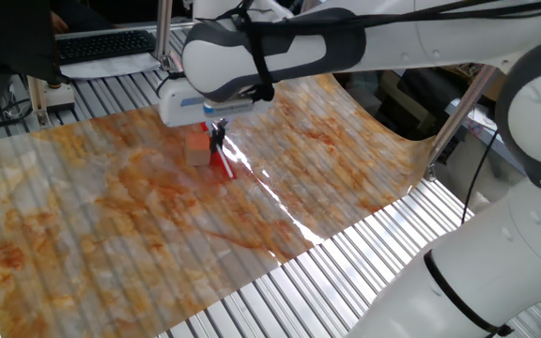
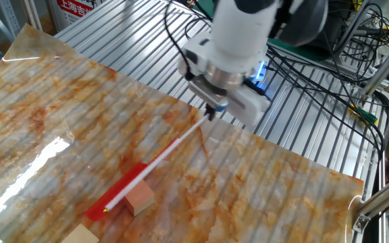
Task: Wave the flag
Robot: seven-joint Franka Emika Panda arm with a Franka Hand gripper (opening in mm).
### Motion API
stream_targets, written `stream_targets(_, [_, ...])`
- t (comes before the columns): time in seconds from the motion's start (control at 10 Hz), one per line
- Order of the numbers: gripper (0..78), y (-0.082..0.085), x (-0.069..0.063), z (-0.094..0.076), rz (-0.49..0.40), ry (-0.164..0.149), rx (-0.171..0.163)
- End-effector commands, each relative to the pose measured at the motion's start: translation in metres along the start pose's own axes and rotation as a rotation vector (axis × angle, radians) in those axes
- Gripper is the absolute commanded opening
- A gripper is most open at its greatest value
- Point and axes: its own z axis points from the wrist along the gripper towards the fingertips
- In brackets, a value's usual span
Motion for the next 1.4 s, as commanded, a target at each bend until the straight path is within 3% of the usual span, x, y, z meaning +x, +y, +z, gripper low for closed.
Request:
stream_targets(0.1, [1.1, -0.052, -0.059, 0.009, -0.064, 0.009, -0.009])
stream_targets(0.3, [1.1, -0.088, -0.092, -0.002, -0.091, 0.015, -0.021])
stream_targets(0.4, [1.1, -0.096, -0.099, -0.005, -0.098, 0.015, -0.020])
stream_targets(0.5, [1.1, -0.135, -0.124, -0.014, -0.146, 0.015, -0.020])
stream_targets(0.6, [1.1, -0.162, -0.138, -0.017, -0.177, 0.016, -0.023])
stream_targets(0.7, [1.1, -0.178, -0.144, -0.017, -0.190, 0.015, -0.026])
stream_targets(0.8, [1.1, -0.212, -0.151, -0.011, -0.208, -0.015, -0.025])
stream_targets(0.9, [1.1, -0.230, -0.148, -0.002, -0.211, -0.044, -0.006])
stream_targets(1.1, [1.1, -0.253, -0.142, 0.011, -0.206, -0.066, 0.010])
stream_targets(1.4, [1.1, -0.263, -0.132, 0.009, -0.202, -0.072, 0.046])
